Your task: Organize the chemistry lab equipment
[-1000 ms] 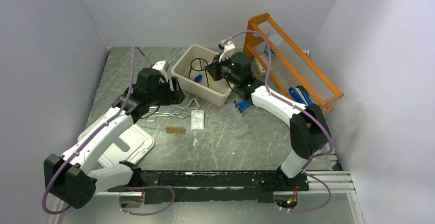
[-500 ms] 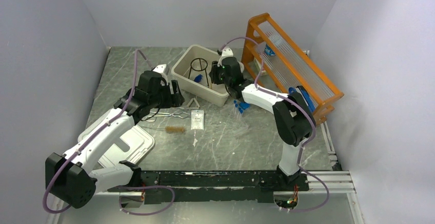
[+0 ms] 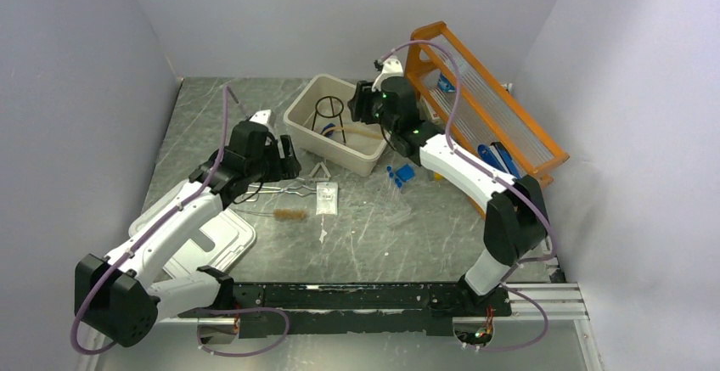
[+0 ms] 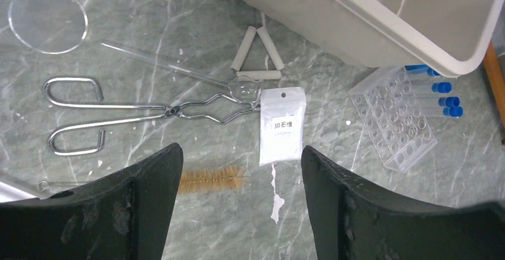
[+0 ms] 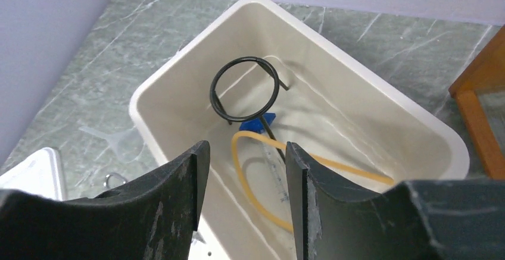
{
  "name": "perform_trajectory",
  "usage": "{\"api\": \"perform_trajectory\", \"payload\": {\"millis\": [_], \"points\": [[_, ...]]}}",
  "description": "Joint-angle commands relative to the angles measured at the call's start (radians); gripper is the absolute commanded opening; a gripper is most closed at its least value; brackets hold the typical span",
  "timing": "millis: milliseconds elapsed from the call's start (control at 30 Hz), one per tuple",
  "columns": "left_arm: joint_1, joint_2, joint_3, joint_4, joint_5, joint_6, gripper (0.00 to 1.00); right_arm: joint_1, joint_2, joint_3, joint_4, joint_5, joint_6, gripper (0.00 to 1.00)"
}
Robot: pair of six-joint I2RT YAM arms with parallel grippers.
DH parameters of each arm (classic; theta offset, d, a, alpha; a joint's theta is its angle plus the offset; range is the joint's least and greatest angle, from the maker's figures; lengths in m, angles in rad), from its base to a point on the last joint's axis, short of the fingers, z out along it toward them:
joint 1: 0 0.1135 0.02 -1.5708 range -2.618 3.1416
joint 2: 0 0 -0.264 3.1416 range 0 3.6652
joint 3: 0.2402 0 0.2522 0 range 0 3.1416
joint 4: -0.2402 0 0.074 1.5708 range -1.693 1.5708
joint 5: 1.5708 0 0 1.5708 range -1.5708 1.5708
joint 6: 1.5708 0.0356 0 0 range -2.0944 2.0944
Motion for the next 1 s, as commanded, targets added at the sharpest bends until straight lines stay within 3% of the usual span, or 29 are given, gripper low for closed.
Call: {"api": "perform_trajectory", "payload": {"millis": [0,233,400,667,967], "points": [[-0.006,-0.046,-0.025,0.004,-0.074,-0.035,0.76,0.036,-0.075,-0.021,-0.1,-0.022,0.025,0.53],[-0.006,-0.12,-0.065,-0.006,-0.18,-0.087,0.69,0.226,-0.111,-0.091,-0.211,-0.006,-0.015,0.53],[-0.006,-0.19,-0.076,-0.007,-0.256,-0.114,0.7,0.34,-0.064,-0.127,-0.3,0.069,0.061,0.55],[-0.006,-0.216,-0.092,0.015,-0.24,-0.126,0.72,0.353,0.052,-0.168,-0.315,0.158,0.259,0.66],[-0.006,-0.188,-0.094,0.017,-0.201,-0.113,0.72,0.353,0.203,-0.102,-0.344,0.129,0.318,0.66]]}}
